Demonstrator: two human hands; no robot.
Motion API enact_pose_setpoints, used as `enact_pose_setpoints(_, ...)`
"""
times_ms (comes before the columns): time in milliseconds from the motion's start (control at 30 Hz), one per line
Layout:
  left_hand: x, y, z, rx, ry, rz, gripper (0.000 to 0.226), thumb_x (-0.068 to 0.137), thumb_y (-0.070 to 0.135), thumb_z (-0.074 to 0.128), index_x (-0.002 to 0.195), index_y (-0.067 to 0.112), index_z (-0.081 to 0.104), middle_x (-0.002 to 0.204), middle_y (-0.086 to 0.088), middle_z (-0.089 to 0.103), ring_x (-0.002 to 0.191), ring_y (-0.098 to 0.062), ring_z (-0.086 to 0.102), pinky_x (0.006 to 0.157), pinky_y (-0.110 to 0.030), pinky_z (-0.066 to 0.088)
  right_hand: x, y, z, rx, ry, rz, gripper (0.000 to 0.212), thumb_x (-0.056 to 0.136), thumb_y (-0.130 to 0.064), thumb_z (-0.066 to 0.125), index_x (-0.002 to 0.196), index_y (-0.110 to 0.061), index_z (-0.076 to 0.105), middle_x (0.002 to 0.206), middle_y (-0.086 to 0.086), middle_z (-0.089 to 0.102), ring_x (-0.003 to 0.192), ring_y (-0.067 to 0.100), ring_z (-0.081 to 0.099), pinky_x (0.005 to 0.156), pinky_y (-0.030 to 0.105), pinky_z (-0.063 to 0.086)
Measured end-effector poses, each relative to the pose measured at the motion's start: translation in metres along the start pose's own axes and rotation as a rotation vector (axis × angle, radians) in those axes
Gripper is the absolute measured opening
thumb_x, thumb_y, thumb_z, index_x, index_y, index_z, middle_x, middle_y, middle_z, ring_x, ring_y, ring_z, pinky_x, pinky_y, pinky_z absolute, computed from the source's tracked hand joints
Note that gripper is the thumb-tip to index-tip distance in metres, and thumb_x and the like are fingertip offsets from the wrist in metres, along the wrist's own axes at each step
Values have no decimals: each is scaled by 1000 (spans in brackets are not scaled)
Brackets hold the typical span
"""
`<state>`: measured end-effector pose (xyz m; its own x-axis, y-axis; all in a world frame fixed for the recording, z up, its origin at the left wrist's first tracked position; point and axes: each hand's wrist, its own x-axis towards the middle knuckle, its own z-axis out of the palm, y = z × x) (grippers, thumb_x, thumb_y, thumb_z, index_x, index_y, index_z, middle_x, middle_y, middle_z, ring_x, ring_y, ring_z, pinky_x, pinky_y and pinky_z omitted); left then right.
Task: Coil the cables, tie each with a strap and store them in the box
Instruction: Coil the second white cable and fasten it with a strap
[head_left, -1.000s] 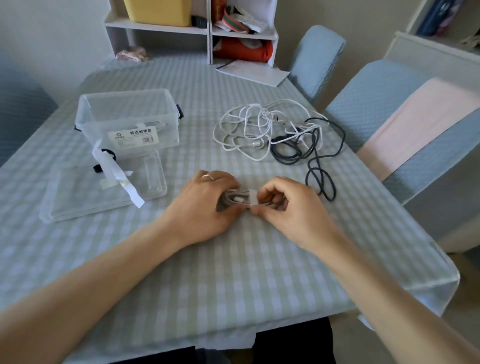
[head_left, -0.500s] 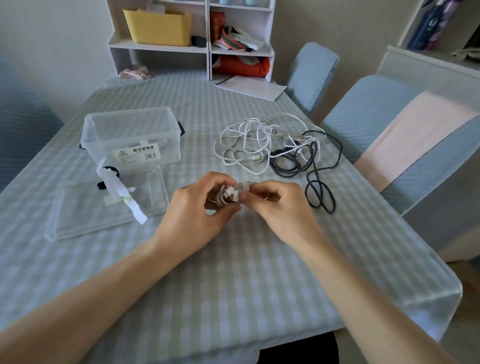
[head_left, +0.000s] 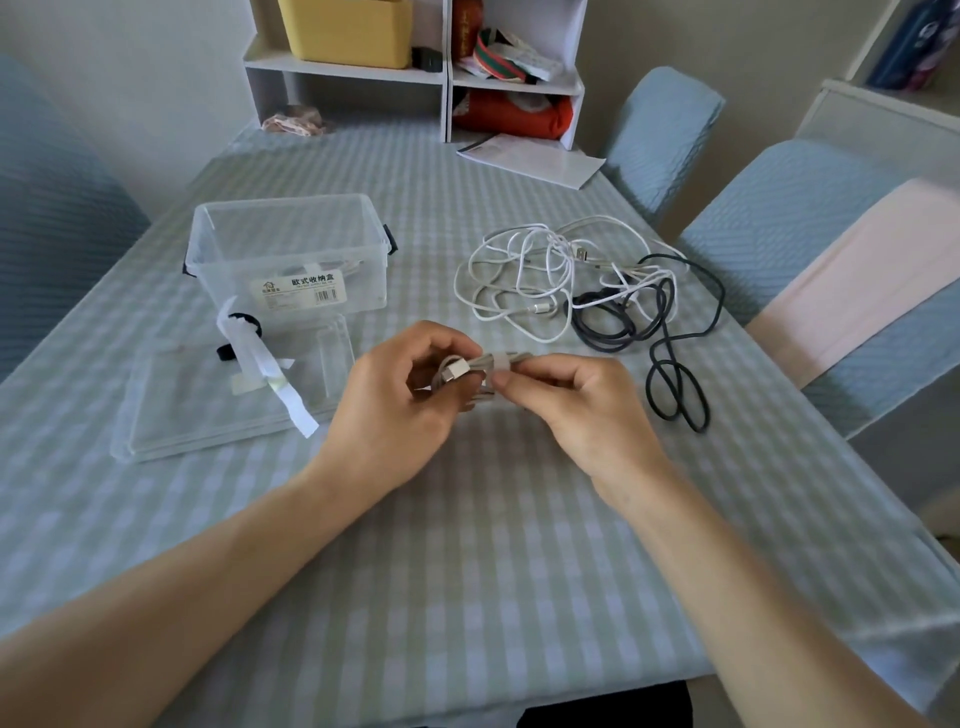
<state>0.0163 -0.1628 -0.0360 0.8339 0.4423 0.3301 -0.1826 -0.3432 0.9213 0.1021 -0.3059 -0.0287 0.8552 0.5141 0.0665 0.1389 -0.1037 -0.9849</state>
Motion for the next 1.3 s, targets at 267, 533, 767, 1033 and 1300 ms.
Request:
enact_pose_setpoints(267,-1,-1,3,20,-25,-62,18,87,3,72,96,18,67,88,0,73,79,-14,73,72,-32,61,-9,0,0,-110,94,-77,3,83,-17,79,81,-16,77,58,-3,66,53,3,58,54,15,43)
enact_pose_setpoints(533,-2,5,0,86,-34,-69,21,91,5,67,97,24,73,85,10,74,66,-9,72,63,-16,55,-15,-1,-3,-159,27,-14,12,90,-17,70,79,-19,76,61,-4,68,48,2,54,52,18,41)
enact_pose_setpoints(767,-3,6,1,59,-38,-56,20,90,6,69,96,25,75,85,10,75,69,-11,72,65,-17,56,-13,-6,0,-11,16,133,16,90,-16,69,76,-17,77,50,3,59,40,15,35,40,24,28)
enact_pose_setpoints(1033,-5,6,4,111,11,-39,16,93,8,66,100,20,75,86,10,75,70,-7,72,64,-15,54,-18,-9,-2,-33,27,38,11,92,-16,68,84,-12,75,55,3,65,39,14,45,44,19,39)
enact_pose_setpoints(1300,-9,7,7,186,79,27,18,91,12,69,102,24,76,90,15,74,68,-4,71,68,-25,58,-17,-11,-1,91,3,127,6,87,-9,72,81,-9,74,52,5,61,37,10,40,38,18,31)
